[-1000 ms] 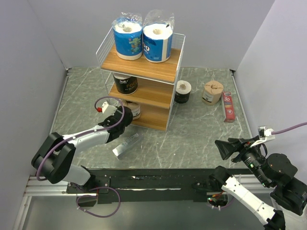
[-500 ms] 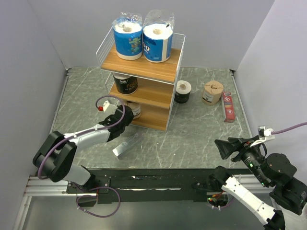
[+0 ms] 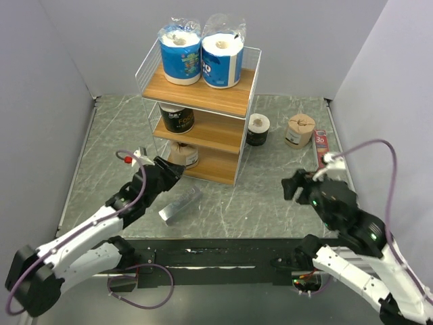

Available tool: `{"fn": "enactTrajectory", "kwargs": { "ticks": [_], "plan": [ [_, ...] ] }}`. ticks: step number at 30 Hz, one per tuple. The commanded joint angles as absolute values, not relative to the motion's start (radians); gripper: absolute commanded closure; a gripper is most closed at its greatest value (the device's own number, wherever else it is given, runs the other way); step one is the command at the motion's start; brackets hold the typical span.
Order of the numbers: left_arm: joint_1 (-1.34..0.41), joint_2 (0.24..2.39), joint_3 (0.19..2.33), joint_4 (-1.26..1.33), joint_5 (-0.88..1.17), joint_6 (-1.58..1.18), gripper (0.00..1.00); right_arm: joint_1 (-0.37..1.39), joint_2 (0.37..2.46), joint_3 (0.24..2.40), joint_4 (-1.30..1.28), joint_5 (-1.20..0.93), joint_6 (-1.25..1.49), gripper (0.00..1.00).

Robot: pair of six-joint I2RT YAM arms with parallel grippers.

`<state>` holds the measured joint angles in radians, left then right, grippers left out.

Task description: Place and organize the paper towels onto the shelf

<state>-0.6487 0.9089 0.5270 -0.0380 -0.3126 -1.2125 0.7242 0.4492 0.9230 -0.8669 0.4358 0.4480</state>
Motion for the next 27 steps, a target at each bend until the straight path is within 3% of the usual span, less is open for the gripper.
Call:
{"fn": "enactTrajectory", "kwargs": {
  "ticks": [1,3,4,6,10,12,20,27],
  "plan": [
    [-0.652,0.738,0.541,-0.19,-0.216,-1.027,0.34,0.718,0.623,0.983,-0.701,0.609,0.414,0.2],
    [-0.652,0.659,0.569,-0.239,-0.187,-0.968,0.24,0.694,0.704,1.002,-0.666,0.644,0.388,0.18],
    [-0.65,0.641,0.581,-0.253,-0.172,-0.901,0.12,0.668,0.73,1.017,-0.648,0.643,0.365,0.18],
    [-0.649,0.62,0.638,-0.311,-0.115,-0.833,0.01,0.536,0.794,1.029,-0.585,0.583,0.342,0.17],
    [-0.649,0.65,0.741,-0.457,-0.107,-0.662,0.04,0.284,0.905,1.038,-0.471,0.323,0.334,0.17],
    [-0.649,0.666,0.773,-0.506,-0.142,-0.615,0.03,0.2,0.998,1.058,-0.442,0.298,0.344,0.17],
    [-0.609,0.575,0.765,-0.479,-0.12,-0.565,0.04,0.011,1.378,1.224,-0.376,0.213,0.481,0.17],
    [-0.603,0.469,0.709,-0.449,-0.107,-0.583,0.04,-0.09,1.67,1.5,-0.448,0.205,0.649,0.2]
  ]
}}
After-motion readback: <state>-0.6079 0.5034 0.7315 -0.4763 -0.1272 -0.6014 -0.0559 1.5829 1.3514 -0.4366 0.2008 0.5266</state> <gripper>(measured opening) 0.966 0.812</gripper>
